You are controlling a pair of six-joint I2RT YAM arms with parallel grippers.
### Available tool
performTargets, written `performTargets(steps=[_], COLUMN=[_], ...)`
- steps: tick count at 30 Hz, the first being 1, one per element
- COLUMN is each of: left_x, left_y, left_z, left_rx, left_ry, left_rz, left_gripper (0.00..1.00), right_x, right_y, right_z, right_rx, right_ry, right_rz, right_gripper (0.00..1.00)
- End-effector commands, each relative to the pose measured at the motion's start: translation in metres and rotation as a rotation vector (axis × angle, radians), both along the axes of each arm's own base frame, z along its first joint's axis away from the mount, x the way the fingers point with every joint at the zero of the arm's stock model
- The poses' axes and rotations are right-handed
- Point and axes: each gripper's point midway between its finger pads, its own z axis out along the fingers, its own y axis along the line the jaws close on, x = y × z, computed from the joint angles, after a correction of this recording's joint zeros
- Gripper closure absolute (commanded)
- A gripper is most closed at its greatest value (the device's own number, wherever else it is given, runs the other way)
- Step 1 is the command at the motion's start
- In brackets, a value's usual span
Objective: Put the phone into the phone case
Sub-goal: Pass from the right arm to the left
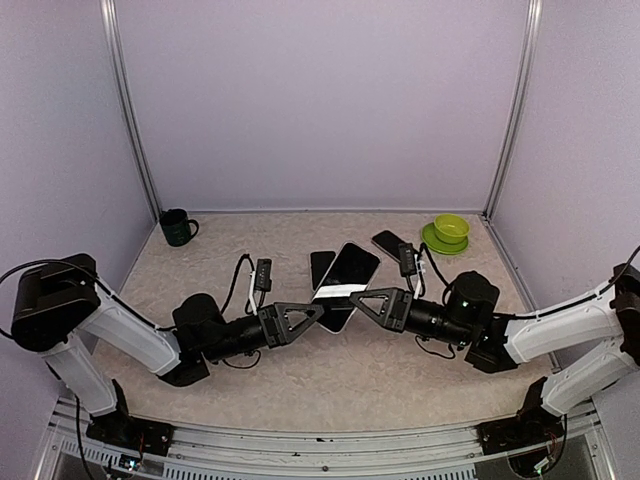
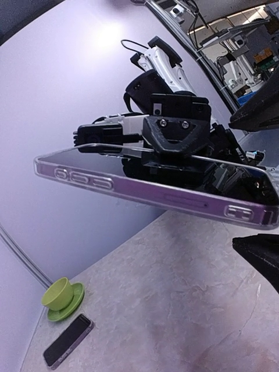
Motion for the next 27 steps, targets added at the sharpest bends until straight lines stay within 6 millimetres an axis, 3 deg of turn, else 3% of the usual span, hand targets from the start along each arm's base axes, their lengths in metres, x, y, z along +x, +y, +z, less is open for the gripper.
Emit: performTargets(steps=[1,7,14,18,23,27], left_x=[-0.003,-0.003,-0.001,0.001,0.004,0.012], left_y=[-0.009,-0.015,-0.013,-0.011,-0.006,0.004], left_z=[0.025,0.025,0.023,0.025,0.026,0.024], left_rx=[-0.089,-0.117,-0.127,-0.132,-0.138,-0.123], left_ry=[-0.049,-0.045,-0.033,-0.029,-0.016,0.01], left_rz=[-0.037,-0.064,-0.052,-0.042,-0.028,0.0], left_gripper=[0.44,0.57,0.88,0.99,1.0,1.0], right_x=[-0.002,-0.001,0.001,0.001,0.002,0.003], right_y=[0.0,0.0,-0.002,-0.002,0.0,0.001], right_z=[0.026,0.024,0.021,0.02,0.014,0.01], right_rx=[0.119,0.147,0.15,0.148,0.131,0.092], right_ry=[-0.043,-0.025,-0.017,-0.012,0.003,-0.003], right_rz=[0.017,0.02,0.007,0.004,0.005,0.008], right_gripper=[1.0,1.0,1.0,1.0,1.0,0.61])
